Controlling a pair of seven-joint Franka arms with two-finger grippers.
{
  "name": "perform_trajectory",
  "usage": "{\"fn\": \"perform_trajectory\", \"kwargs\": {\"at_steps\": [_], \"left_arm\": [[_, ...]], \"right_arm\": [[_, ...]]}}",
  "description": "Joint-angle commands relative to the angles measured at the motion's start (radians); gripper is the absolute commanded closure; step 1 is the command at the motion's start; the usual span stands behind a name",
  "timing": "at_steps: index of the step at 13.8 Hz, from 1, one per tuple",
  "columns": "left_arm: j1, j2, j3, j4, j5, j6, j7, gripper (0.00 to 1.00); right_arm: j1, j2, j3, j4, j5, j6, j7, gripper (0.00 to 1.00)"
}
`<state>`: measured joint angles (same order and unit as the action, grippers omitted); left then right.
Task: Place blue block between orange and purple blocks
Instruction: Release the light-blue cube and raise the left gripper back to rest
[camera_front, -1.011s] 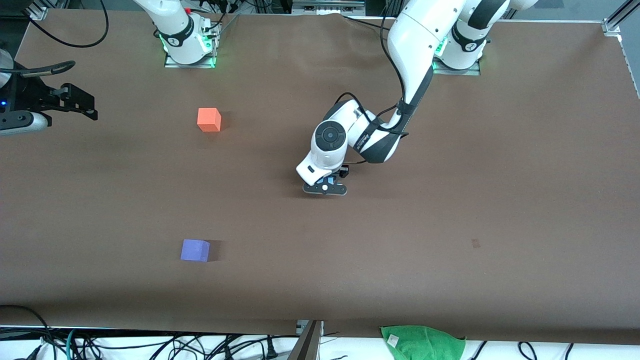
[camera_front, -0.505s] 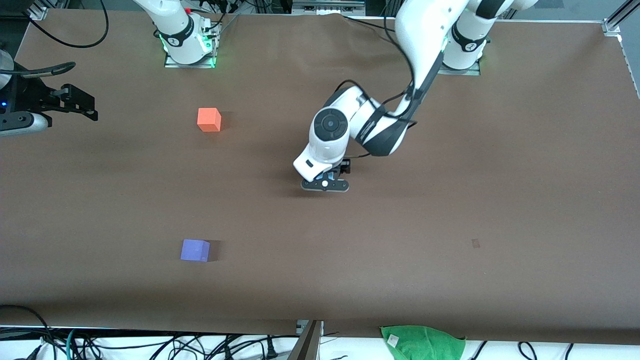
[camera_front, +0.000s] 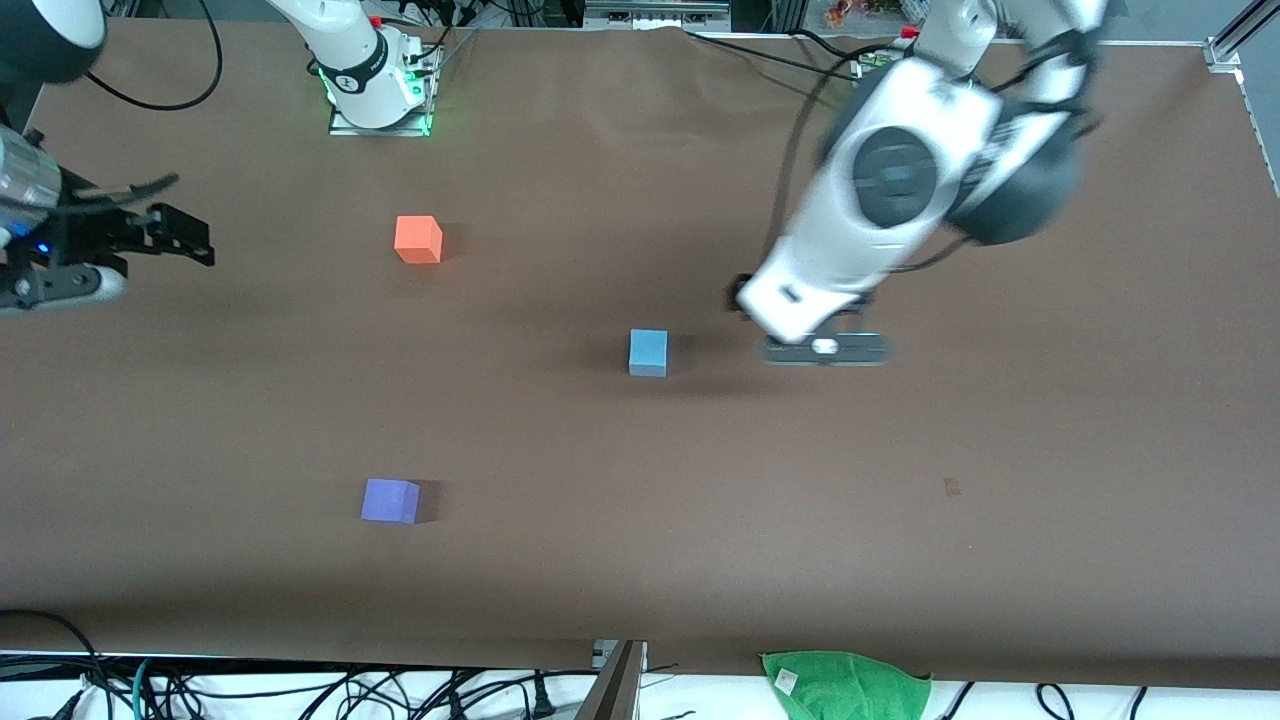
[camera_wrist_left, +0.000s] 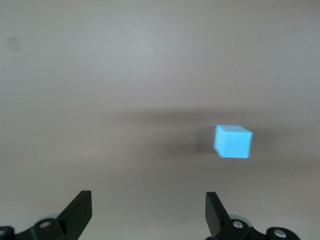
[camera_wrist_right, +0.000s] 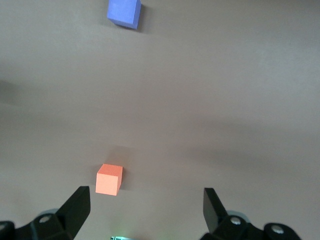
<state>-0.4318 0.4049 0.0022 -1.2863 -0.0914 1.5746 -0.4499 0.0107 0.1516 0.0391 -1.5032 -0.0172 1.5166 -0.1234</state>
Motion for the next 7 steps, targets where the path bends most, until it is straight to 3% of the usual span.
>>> {"fn": "perform_trajectory", "kwargs": {"at_steps": [1, 4, 7], "left_arm": [[0.135, -0.093, -0.014, -0.039, 0.001, -0.096, 0.139, 0.00], [0.252, -0.159, -0.016, -0.050, 0.036, -0.169, 0.291, 0.00], [0.269, -0.181, -0.016, -0.050, 0.126, -0.209, 0.325, 0.00]], "right_arm": [[0.006, 0.026, -0.002, 0.012, 0.000, 0.005, -0.012, 0.00], [0.014, 0.066, -0.002, 0.014, -0.015, 0.007, -0.012, 0.00], [0.044, 0.072, -0.001, 0.014, -0.013, 0.008, 0.004, 0.00]]}}
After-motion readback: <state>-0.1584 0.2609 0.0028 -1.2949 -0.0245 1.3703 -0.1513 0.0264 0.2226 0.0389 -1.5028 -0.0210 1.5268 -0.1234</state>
